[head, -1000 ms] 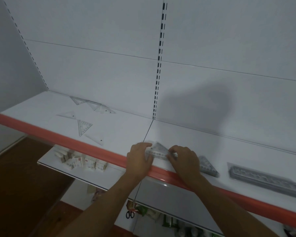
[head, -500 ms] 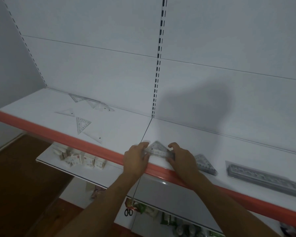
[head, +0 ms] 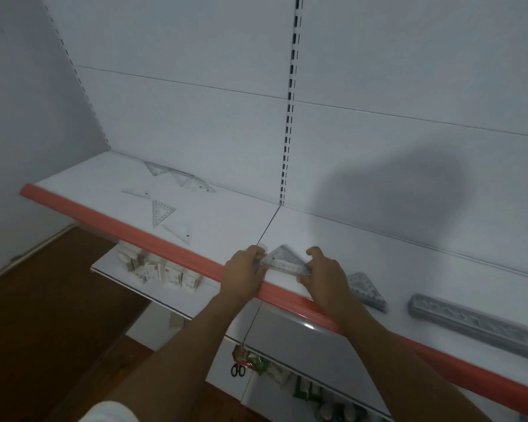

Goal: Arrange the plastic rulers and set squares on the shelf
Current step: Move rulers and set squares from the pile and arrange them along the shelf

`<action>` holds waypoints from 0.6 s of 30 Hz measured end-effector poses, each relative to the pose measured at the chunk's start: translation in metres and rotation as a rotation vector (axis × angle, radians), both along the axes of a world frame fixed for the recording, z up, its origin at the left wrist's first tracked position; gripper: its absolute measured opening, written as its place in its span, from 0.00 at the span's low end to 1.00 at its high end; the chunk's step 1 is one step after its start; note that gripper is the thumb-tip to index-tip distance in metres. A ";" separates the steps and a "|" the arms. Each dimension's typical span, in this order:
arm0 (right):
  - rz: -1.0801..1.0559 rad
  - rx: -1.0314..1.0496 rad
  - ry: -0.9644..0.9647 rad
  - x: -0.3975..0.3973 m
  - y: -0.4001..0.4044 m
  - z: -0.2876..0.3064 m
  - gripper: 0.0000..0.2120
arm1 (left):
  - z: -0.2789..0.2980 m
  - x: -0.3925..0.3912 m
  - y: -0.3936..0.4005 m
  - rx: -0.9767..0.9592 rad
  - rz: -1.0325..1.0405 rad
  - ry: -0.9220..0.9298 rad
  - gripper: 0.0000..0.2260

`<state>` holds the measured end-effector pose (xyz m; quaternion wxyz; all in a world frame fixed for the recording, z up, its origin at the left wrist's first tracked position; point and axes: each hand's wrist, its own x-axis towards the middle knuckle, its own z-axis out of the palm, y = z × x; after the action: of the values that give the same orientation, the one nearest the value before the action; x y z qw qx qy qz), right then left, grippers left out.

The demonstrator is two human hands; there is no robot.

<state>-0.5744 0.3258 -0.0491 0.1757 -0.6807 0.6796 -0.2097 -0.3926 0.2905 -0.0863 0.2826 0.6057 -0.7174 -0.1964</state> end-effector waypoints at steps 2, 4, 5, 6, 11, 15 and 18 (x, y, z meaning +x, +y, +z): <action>0.013 0.027 0.007 -0.002 -0.002 -0.001 0.25 | 0.006 0.001 0.002 0.031 -0.039 -0.060 0.17; 0.040 0.083 0.007 -0.005 -0.003 0.000 0.29 | 0.014 0.006 0.005 0.053 -0.049 -0.089 0.20; 0.049 0.096 0.026 -0.004 -0.004 0.000 0.32 | 0.019 0.011 0.008 0.041 -0.024 -0.089 0.21; 0.045 0.078 0.064 -0.002 -0.004 0.002 0.35 | 0.024 0.018 0.012 0.016 0.013 -0.084 0.21; 0.061 -0.334 0.098 0.057 -0.019 0.016 0.31 | 0.032 0.076 0.049 -0.036 0.200 -0.091 0.17; 0.169 -0.293 0.026 0.134 -0.036 0.031 0.24 | 0.039 0.137 0.085 0.037 0.300 -0.020 0.15; 0.386 -0.292 0.019 0.208 -0.034 0.038 0.19 | 0.053 0.191 0.105 0.051 0.414 0.003 0.14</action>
<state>-0.3665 0.2919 -0.0108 0.1060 -0.8180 0.5010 -0.2619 -0.2017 0.3960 -0.0337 0.3025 0.7468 -0.5721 -0.1533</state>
